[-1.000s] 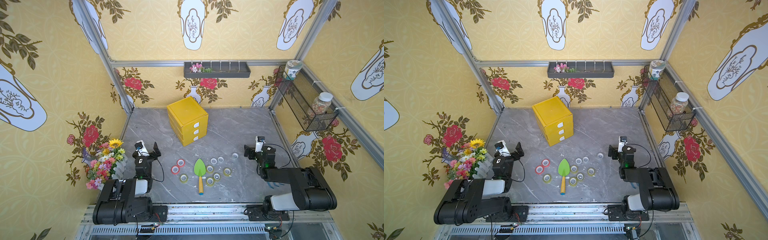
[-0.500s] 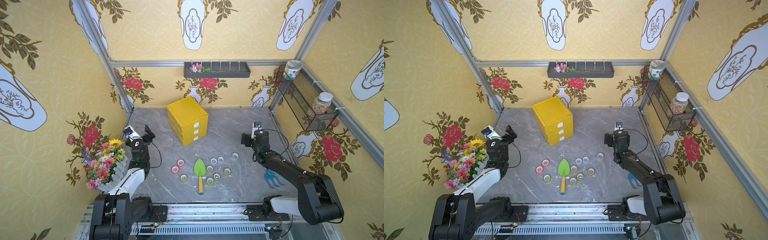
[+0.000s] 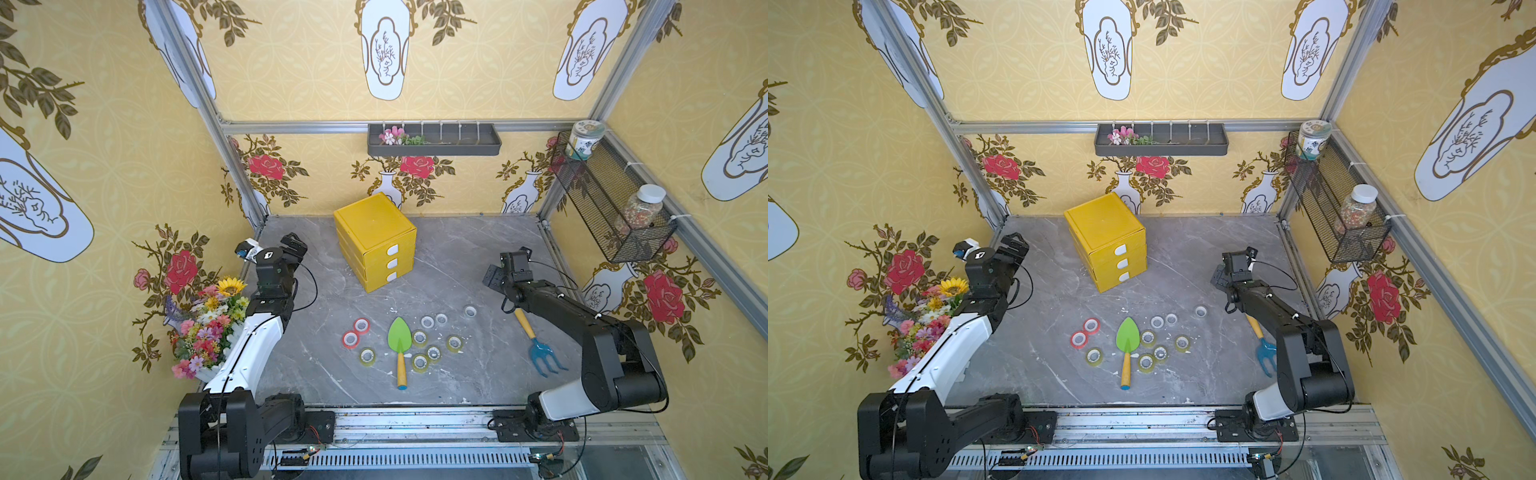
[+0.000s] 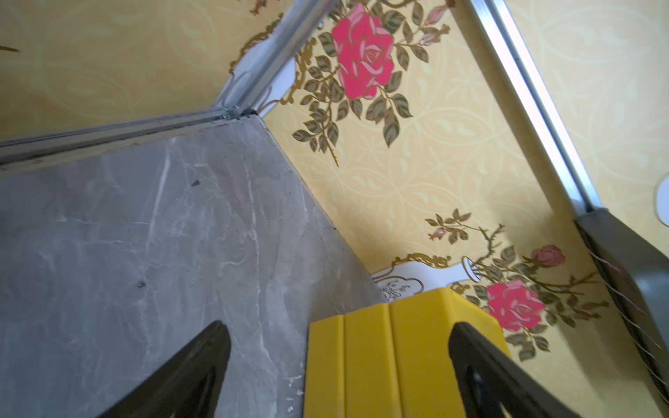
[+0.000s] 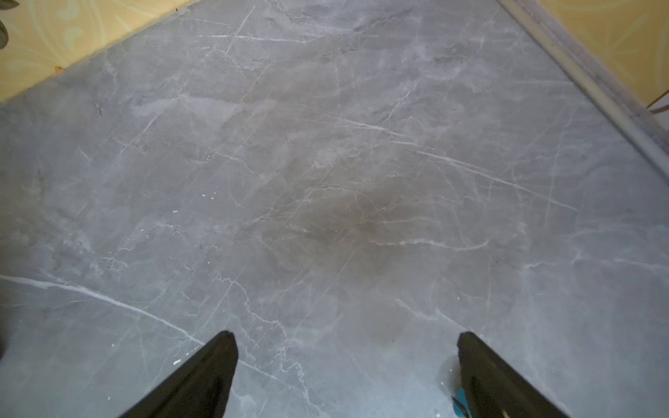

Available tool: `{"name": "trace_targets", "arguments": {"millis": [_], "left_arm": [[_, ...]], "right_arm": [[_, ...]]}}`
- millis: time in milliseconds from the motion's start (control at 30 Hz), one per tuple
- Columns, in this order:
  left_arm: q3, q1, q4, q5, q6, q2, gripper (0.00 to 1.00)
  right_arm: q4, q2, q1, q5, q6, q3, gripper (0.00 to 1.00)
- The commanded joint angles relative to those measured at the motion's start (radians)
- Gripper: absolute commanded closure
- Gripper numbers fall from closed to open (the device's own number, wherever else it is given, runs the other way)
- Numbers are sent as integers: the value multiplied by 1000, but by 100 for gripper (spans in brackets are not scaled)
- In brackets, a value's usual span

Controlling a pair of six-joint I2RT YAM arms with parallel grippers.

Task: Place the transparent tape into the drawer according to color
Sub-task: Open the drawer in the storage box.

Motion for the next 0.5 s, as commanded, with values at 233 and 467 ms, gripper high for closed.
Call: {"name": "trace_targets", "arguments": {"millis": [233,467], "left_arm": [[263,-112,-113,474,179,162,0],[427,-158,-347,534,311,279,0]], "right_arm": [[-1,42,51,-312,31,130,3],[180,-3,242,-251,130,109,3]]}}
